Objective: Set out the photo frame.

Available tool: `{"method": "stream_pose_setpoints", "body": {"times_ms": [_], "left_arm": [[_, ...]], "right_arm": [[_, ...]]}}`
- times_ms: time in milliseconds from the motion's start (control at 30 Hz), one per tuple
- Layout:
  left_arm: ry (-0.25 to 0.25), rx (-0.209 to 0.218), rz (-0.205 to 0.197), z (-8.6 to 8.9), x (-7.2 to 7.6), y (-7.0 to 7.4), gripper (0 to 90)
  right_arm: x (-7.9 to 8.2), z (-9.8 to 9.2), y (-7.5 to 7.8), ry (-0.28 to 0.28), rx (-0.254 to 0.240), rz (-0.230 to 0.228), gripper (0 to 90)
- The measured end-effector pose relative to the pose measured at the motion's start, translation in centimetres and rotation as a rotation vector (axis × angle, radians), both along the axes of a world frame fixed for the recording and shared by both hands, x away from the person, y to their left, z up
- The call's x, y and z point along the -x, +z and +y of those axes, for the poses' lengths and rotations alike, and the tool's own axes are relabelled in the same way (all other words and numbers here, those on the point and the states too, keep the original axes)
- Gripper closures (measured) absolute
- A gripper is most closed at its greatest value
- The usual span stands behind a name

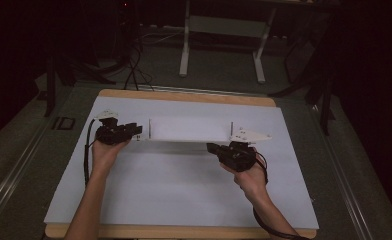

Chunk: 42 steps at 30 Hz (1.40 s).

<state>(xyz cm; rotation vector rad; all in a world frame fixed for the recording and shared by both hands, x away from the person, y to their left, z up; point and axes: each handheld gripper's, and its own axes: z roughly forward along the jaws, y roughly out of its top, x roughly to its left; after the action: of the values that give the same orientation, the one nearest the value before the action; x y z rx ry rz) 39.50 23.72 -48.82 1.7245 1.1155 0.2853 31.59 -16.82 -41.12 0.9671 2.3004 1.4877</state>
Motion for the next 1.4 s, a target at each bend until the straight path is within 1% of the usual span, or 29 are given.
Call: {"method": "stream_pose_setpoints", "body": {"times_ms": [133, 233, 367, 433, 567, 633, 667, 767, 800, 867, 933, 1000, 1067, 1133, 1200, 1233, 1267, 1300, 1367, 1400], "left_arm": [[-0.005, 0.002, -0.008, 0.3, 0.6, -0.1, 61.4], [-0.011, -0.005, -0.013, 0.5, 1.1, 0.0, 61.3], [-0.030, -0.024, -0.024, 0.6, 1.5, 0.0, 60.1], [-0.035, -0.024, -0.024, 0.7, 1.6, -0.1, 59.7], [-0.064, -0.028, -0.032, 0.9, 2.2, -0.3, 59.6], [-0.068, -0.029, -0.031, 0.9, 2.4, -0.3, 59.4], [-0.073, -0.034, -0.030, 1.0, 2.5, -0.4, 59.3], [-0.095, -0.060, -0.046, 0.8, 2.9, -0.3, 58.8], [-0.098, -0.072, -0.054, 0.6, 3.0, -0.3, 58.3], [-0.123, -0.090, -0.077, 0.3, 3.3, -0.1, 58.0], [-0.137, -0.120, -0.096, -0.1, 3.6, 0.1, 57.8], [-0.155, -0.131, -0.125, -0.6, 3.8, 0.3, 57.7], [-0.154, -0.145, -0.150, -1.0, 4.0, 0.5, 57.0], [-0.162, -0.149, -0.178, -1.4, 4.1, 0.8, 56.6], [-0.151, -0.164, -0.208, -1.8, 4.3, 1.2, 55.3], [-0.151, -0.164, -0.208, -1.8, 4.3, 1.2, 54.8], [-0.145, -0.177, -0.243, -2.1, 4.4, 1.5, 54.7], [-0.147, -0.179, -0.258, -2.3, 4.4, 1.7, 54.4], [-0.160, -0.174, -0.275, -2.6, 4.5, 1.8, 53.5], [-0.163, -0.180, -0.284, -2.8, 4.5, 1.9, 53.0]], "right_arm": [[-0.1, 0.0, 0.1, -0.001, -0.003, -0.001, 90.0], [-0.2, 0.0, 0.1, -0.003, -0.003, 0.000, 90.0], [-0.3, 0.0, 0.1, -0.003, -0.004, 0.000, 90.0], [-0.3, 0.0, 0.2, -0.005, -0.005, -0.001, 90.0], [-0.5, 0.0, 0.3, -0.008, -0.006, -0.001, 90.0], [-0.5, 0.1, 0.3, -0.010, -0.006, -0.004, 90.0], [-0.6, 0.1, 0.4, -0.011, -0.006, -0.004, 90.0], [-0.7, 0.1, 0.4, -0.010, -0.005, -0.005, 90.0], [-0.7, 0.1, 0.4, -0.011, -0.007, -0.004, 90.0], [-0.7, 0.1, 0.5, -0.013, -0.008, -0.003, 90.0], [-0.8, 0.1, 0.5, -0.014, -0.008, -0.004, 90.0], [-0.9, 0.1, 0.5, -0.013, -0.009, -0.006, 90.0], [-0.9, 0.1, 0.6, -0.013, -0.008, -0.004, 90.0], [-0.9, 0.1, 0.6, -0.014, -0.008, -0.004, 90.0], [-1.0, 0.1, 0.6, -0.014, -0.009, -0.005, 90.0], [-1.0, 0.1, 0.6, -0.015, -0.009, -0.006, 90.0], [-1.0, 0.1, 0.6, -0.015, -0.009, -0.007, 90.0], [-1.0, 0.1, 0.7, -0.015, -0.009, -0.007, 90.0], [-1.1, 0.1, 0.7, -0.017, -0.004, -0.007, 90.0], [-1.1, 0.1, 0.7, -0.017, -0.003, -0.006, 90.0]]}}
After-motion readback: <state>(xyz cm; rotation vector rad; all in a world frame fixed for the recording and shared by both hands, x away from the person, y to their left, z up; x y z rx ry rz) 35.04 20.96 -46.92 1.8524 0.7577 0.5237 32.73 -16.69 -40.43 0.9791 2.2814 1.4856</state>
